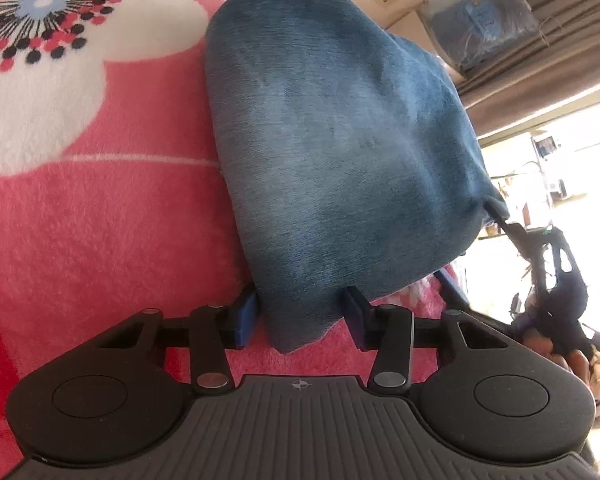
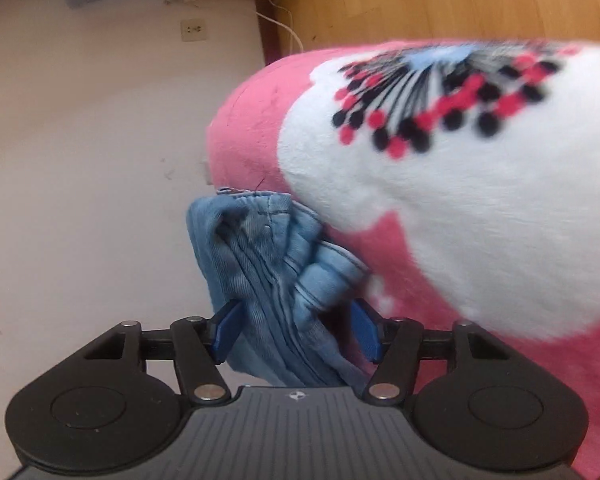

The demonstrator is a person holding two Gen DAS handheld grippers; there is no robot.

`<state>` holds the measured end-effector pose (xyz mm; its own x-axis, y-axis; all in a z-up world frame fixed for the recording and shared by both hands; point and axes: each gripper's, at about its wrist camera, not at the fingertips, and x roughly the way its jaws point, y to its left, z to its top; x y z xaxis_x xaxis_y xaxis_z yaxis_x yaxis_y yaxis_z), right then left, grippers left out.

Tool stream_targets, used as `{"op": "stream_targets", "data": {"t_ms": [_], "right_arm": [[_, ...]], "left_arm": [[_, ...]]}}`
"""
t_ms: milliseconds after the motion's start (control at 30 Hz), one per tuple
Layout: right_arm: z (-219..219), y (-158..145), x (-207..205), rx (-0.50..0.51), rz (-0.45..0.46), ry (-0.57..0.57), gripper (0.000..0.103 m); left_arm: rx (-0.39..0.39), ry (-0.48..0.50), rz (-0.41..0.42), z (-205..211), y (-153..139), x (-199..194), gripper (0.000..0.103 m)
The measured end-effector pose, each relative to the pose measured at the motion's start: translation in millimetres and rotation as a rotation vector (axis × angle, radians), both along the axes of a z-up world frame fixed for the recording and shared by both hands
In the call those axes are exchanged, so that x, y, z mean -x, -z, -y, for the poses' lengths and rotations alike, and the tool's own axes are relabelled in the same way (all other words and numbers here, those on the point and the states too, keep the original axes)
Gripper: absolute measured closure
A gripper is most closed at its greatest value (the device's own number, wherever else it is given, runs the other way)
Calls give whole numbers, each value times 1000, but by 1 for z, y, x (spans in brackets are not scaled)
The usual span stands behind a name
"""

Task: Fold clothes

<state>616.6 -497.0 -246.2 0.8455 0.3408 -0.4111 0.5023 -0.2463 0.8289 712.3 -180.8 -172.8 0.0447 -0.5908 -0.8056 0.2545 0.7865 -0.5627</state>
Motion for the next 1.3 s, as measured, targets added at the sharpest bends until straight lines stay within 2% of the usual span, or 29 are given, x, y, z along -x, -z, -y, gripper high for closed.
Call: {"op": "stream_targets", "data": {"t_ms": [100,167,267,333,400,467,500,533,600,667,700,733,800,867,933,1067,1133,1300], "right_arm": [[4,7,-5,-45,3,63,33],[8,4,-5,-47,9,86,33],[12,-1,-6,-17,28,101,32],[12,-2,-11,13,22,82,28],[13,-6,-20,76,-3,48,28],[7,-18,-24,113,-17,43,28],[4,-28,-27,147,-16,35,30],[1,-38,-30,182,-14,26,44],[-9,-65,-25,326,65,-42,61],[-18,-85,-17,465,142,-103,64],[-19,-82,-13,504,145,-108,65],[-17,-72,-8,506,112,-97,65],[-5,-32,2,342,27,-22,65],[-1,-15,11,213,64,40,64],[-6,-26,8,287,74,5,61],[-8,-20,7,263,79,4,67],[-9,-16,6,246,81,5,69],[-12,-7,5,203,87,9,68]], "left_arm": [[8,3,-3,-2,2,0,55],[7,7,-4,-2,2,-1,54],[5,31,3,-4,4,-1,54],[5,48,13,-4,4,0,54],[-10,63,41,-1,3,2,57],[-40,121,103,6,-2,8,64],[-53,148,133,9,-5,10,65],[-56,156,141,9,-6,10,66],[-51,154,128,7,-4,8,67],[-46,152,116,5,-3,5,69],[-42,154,110,4,-2,4,69],[-36,156,105,3,-1,3,68],[-10,143,72,-1,0,-1,66],[25,101,22,-5,4,-6,60],[48,56,-17,-7,8,-9,60],[20,76,33,-4,-1,-6,77],[33,82,25,-10,-6,-10,80],[-2,124,65,-26,-12,-20,79]]}}
